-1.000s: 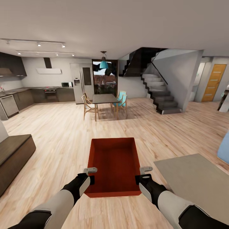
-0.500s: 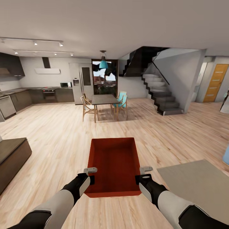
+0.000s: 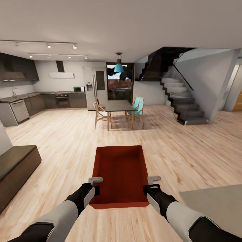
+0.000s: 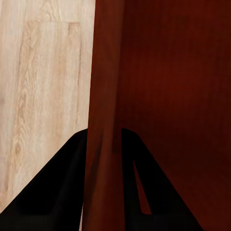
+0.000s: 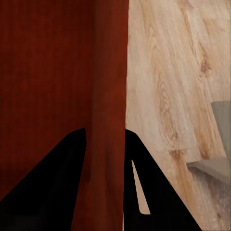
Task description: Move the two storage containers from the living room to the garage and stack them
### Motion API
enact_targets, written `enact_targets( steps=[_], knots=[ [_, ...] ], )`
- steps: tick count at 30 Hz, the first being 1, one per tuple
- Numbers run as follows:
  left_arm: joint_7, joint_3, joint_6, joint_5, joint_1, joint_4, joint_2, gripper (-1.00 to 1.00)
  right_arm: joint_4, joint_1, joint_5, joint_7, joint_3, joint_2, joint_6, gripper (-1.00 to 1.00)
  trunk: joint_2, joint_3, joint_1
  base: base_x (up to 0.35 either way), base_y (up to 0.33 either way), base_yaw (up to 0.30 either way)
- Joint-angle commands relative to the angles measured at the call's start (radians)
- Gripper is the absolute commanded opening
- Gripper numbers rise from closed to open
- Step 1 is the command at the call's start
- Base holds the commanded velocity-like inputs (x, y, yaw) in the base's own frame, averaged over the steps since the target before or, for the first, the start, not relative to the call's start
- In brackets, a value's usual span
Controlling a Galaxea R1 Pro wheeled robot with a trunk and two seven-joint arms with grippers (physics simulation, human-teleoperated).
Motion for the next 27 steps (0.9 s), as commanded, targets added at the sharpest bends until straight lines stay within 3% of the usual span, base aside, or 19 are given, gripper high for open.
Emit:
enact_targets(
  steps=[1,27],
  knots=[
    [0.025,-0.002,-0.005,-0.034,-0.001,-0.005,0.008,-1.0,0.001,0.0,-0.023,-0.009,0.023,-0.001,0.007,-1.0,-0.001,0.0,0.001,0.322,0.0,0.268],
    [0.025,-0.002,-0.005,-0.034,0.0,-0.003,0.008,-1.0,0.001,0.0,-0.023,-0.009,0.023,-0.004,0.007,-1.0,-0.001,0.0,0.001,0.322,0.0,0.012]
  ],
)
